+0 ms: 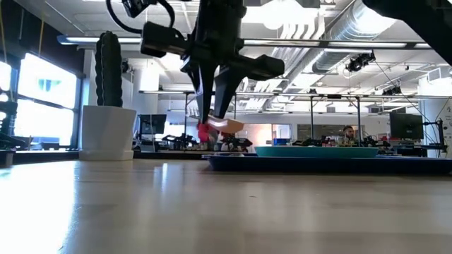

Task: Pick and place plate/cup/fork/spoon on tray
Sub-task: Put the fork on the left side of the light green plate on the blue tray

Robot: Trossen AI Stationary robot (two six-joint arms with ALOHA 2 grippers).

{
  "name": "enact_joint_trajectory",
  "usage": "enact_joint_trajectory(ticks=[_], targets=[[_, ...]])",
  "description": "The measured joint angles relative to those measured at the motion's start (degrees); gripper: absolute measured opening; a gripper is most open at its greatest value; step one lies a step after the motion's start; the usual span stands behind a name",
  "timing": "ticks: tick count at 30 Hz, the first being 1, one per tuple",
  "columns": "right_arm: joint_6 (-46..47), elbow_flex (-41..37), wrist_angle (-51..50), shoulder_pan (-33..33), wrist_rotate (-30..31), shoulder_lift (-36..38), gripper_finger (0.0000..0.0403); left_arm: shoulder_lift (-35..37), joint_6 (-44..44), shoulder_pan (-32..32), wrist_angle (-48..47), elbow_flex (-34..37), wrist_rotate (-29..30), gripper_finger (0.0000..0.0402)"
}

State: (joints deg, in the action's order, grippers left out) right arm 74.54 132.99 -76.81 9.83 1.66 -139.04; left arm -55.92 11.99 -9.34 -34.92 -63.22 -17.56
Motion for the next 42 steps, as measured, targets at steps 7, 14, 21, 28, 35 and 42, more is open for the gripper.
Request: enact_joint_trajectory(ticks=[7, 14, 21, 28, 35, 42], targets=[[-0.18, 0.0, -1.98, -4.3, 2.72, 0.63, 0.003, 1.37, -5.4, -0.93, 0.07, 0.02, 4.0, 0.0094], [-3.0, 0.0, -5.21, -9.26, 4.05, 0.69, 0.003, 4.42, -10.94, -3.87, 0.46, 0.02, 10.24, 0.0094], [-6.34, 0.0, -7.21, -14.14, 4.95, 0.85, 0.003, 6.81, -16.36, -7.05, 0.46, 0.02, 10.89, 0.0094], [-7.1, 0.0, -9.13, -18.84, 4.16, 0.85, 0.003, 7.1, -19.49, -10.5, -0.37, 0.02, 10.95, 0.0094], [-2.44, 0.0, -9.06, -22.09, -0.17, 0.85, 0.003, 7.08, -20.18, -13.54, -0.98, 0.02, 10.93, 0.0094], [1.99, -0.79, -6.41, -21.12, -1.53, 0.83, 0.003, 7.09, -20.21, -16.11, -0.98, 0.02, 10.94, 0.0094]])
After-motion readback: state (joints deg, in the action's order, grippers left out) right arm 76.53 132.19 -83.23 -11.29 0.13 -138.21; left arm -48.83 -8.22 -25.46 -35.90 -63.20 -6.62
